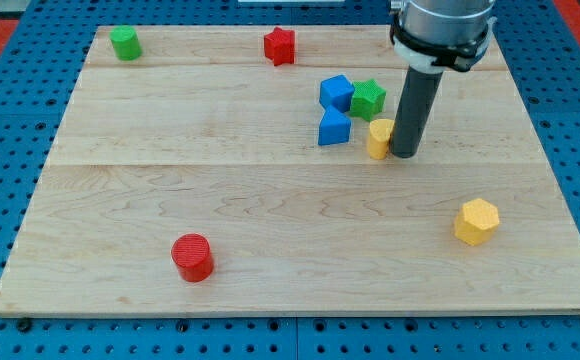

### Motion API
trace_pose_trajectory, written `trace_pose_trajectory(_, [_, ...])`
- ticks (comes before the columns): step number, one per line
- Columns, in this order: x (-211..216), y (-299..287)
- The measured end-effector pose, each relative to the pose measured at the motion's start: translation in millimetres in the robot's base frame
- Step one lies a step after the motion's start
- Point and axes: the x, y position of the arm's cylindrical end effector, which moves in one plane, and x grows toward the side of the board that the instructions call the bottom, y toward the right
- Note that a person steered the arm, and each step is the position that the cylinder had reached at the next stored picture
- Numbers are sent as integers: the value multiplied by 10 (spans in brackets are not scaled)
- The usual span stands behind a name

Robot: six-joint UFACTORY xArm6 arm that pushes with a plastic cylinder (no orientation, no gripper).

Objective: Slide the heart diagonally to the top right of green star

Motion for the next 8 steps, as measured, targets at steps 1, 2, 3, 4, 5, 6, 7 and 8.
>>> trace_pose_trajectory(1, [298, -47])
trace_pose_trajectory(2, [171, -534])
trace_pose_trajectory(3, [-122, 6])
trace_pose_trajectory(4, [-228, 269])
trace_pose_trajectory(5, [-676, 298])
trace_pose_trajectory(6, [-779, 501])
trace_pose_trajectory(7, [-1008, 477])
trace_pose_trajectory(8, [-1389, 540])
